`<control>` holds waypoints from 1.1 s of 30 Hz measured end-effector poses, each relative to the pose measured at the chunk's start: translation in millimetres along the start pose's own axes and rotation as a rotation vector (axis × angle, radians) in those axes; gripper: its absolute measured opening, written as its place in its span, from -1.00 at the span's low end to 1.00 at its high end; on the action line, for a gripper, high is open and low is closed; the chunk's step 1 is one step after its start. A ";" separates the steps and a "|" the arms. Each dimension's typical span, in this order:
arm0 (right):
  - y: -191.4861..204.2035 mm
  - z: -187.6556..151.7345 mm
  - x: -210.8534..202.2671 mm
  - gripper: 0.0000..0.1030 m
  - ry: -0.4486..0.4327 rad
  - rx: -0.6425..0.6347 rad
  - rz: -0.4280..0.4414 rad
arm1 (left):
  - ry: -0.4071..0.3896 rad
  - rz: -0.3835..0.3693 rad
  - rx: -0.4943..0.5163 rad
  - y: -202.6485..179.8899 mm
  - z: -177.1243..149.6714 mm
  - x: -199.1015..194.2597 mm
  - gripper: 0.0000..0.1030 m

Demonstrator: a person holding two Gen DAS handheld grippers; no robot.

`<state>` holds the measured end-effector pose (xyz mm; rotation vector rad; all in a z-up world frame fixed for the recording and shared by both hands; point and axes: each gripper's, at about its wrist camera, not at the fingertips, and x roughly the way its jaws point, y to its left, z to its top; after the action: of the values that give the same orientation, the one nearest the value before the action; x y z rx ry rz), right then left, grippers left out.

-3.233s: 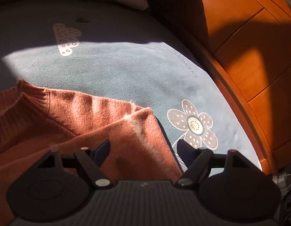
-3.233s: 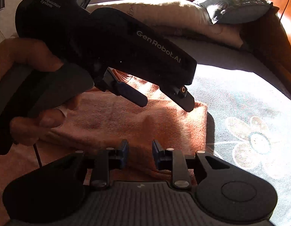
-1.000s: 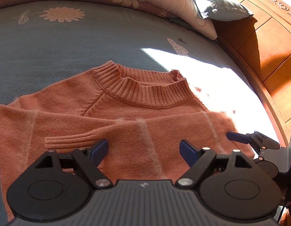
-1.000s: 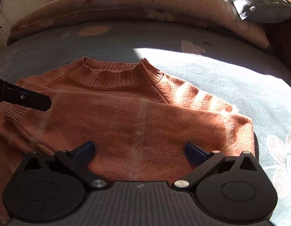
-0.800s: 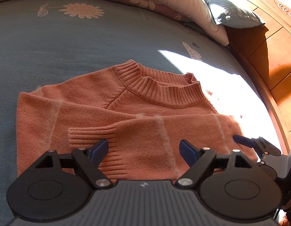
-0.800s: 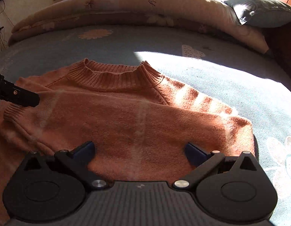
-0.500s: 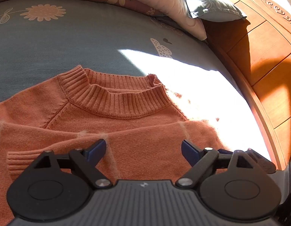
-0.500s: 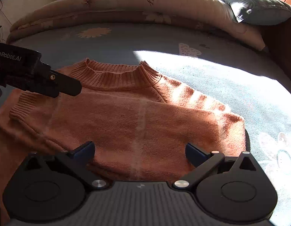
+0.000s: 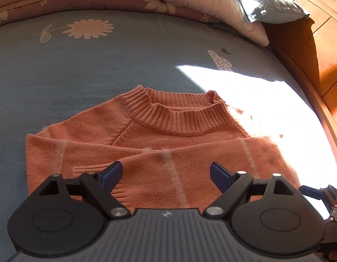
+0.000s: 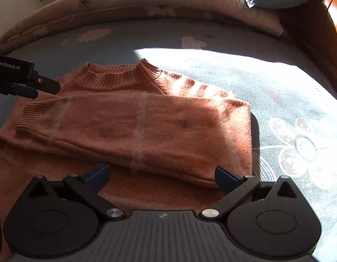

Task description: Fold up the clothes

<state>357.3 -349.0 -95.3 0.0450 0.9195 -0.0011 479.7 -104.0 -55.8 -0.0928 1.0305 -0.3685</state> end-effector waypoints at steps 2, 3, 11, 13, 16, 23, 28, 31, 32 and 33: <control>-1.4 -0.7 -7.8 1.00 -0.002 -0.001 -0.011 | 0.009 -0.001 0.020 -3.1 -8.8 -10.7 0.69; -1.7 -1.4 -12.3 1.00 -0.002 -0.001 -0.016 | 0.013 -0.001 0.035 -4.9 -15.0 -16.7 0.69; 4.5 -21.3 -23.1 1.00 0.059 0.061 -0.051 | 0.143 -0.041 0.138 -6.0 -81.9 -37.2 0.73; 9.5 -28.1 -17.0 1.00 0.065 0.082 -0.073 | 0.171 -0.039 0.194 -7.0 -99.4 -34.0 0.73; 17.1 -38.3 -7.8 1.00 0.075 0.115 -0.107 | 0.213 -0.003 0.238 -2.2 -121.3 -22.2 0.73; 23.6 -58.4 7.3 1.00 0.021 0.185 -0.171 | 0.123 -0.010 0.233 7.0 -142.3 -23.4 0.99; 22.2 -65.0 3.4 1.00 0.000 0.148 -0.148 | 0.063 -0.030 0.164 14.3 -146.4 -26.3 0.99; 12.5 -73.5 -8.1 1.00 0.016 0.150 -0.138 | 0.086 -0.032 0.163 13.7 -142.2 -25.4 0.99; 8.4 -78.3 -13.4 1.00 0.021 0.157 -0.138 | 0.098 -0.033 0.161 13.7 -140.4 -24.8 0.99; 3.9 -85.8 -20.2 1.00 0.027 0.167 -0.141 | 0.106 -0.035 0.151 14.4 -138.9 -24.6 0.99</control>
<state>276.8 -342.1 -131.0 0.1349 0.9468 -0.2089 353.8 -68.7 -110.9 0.0445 1.1030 -0.4863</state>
